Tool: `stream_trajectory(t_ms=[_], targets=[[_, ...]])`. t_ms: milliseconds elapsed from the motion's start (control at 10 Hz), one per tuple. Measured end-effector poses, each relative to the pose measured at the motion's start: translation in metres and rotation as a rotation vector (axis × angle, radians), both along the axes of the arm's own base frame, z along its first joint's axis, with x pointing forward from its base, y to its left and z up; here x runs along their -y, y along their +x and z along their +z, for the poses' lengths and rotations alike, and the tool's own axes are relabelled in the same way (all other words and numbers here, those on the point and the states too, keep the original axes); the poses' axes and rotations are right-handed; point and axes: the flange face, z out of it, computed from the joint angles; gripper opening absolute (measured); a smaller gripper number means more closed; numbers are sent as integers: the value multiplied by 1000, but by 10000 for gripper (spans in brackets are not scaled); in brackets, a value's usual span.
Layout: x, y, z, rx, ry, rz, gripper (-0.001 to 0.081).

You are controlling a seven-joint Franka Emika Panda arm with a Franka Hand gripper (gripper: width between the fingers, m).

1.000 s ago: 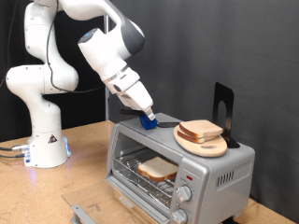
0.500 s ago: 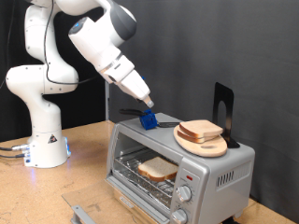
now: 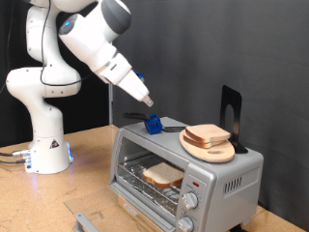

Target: Make a piece of toast with the oven

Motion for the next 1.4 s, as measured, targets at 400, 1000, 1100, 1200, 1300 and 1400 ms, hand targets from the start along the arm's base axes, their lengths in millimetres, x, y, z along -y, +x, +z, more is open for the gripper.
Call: stream_trajectory(t_ms=[400, 1000, 1100, 1200, 1300, 1400], targets=[[66, 1, 6, 116, 107, -62, 682], [77, -6, 3, -410, 198, -434, 682], [80, -7, 2, -485, 209, -507, 682], [79, -7, 2, -451, 200, -475, 682], [76, -11, 0, -522, 191, -453, 682], [75, -15, 3, -640, 190, -451, 682]])
